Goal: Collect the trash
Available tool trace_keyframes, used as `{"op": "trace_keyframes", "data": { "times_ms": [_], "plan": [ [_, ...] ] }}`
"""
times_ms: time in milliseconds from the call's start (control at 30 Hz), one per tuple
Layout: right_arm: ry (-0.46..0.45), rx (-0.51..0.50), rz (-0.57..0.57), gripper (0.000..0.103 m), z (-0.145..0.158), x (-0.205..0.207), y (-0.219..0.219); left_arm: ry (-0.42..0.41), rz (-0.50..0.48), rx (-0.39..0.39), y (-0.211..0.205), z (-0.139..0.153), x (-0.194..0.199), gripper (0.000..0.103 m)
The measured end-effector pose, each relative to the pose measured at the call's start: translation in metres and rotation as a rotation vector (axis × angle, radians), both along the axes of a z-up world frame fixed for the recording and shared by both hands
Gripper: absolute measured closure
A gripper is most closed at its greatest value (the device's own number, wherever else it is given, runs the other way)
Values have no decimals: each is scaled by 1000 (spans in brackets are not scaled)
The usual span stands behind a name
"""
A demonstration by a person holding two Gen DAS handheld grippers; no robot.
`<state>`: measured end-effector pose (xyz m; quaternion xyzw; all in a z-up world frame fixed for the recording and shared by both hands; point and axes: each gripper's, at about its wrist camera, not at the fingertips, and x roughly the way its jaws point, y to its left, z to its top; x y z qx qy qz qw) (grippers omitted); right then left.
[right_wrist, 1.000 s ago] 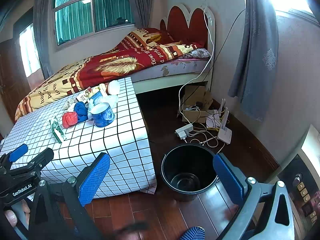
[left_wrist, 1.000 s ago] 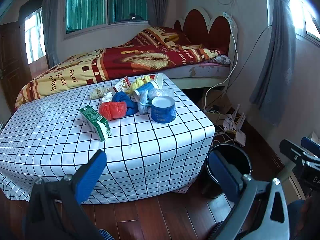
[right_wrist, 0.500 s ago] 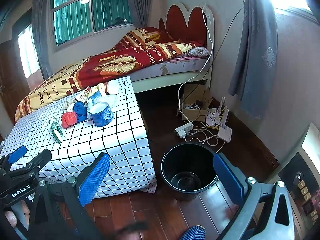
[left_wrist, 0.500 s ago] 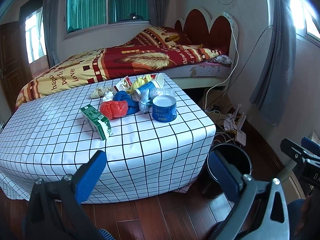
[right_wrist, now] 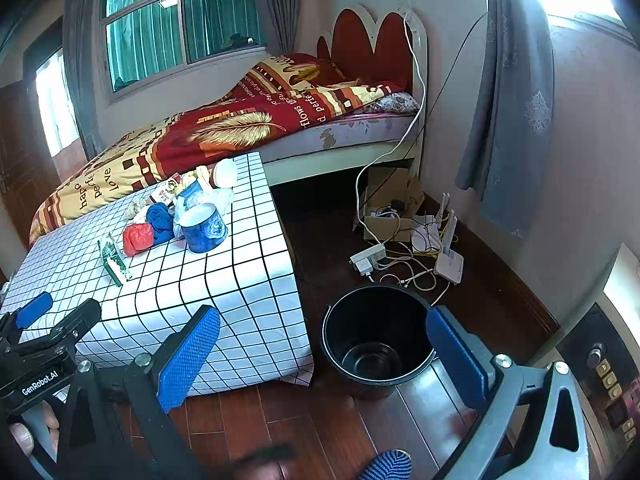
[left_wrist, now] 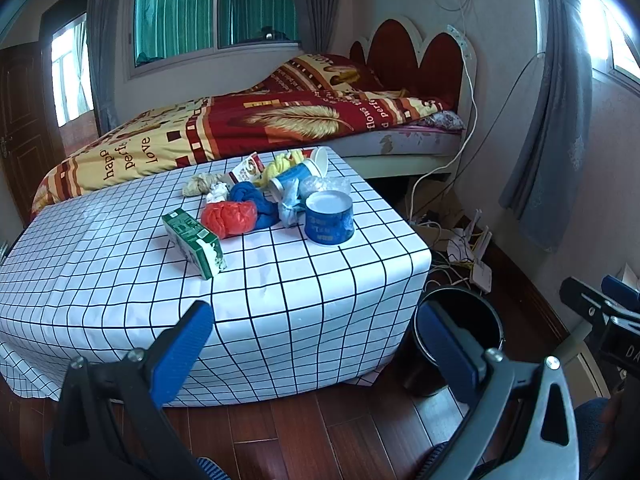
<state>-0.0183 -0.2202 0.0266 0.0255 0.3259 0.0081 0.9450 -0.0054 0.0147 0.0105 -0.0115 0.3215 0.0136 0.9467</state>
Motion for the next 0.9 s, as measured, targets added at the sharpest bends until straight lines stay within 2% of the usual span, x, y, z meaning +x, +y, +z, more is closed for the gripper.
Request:
{"op": "trace_keyframes", "data": {
  "times_ms": [900],
  "plan": [
    [5, 4, 3, 0, -1, -1, -1, -3, 1, 1, 0, -1, -2, 0]
  ]
}}
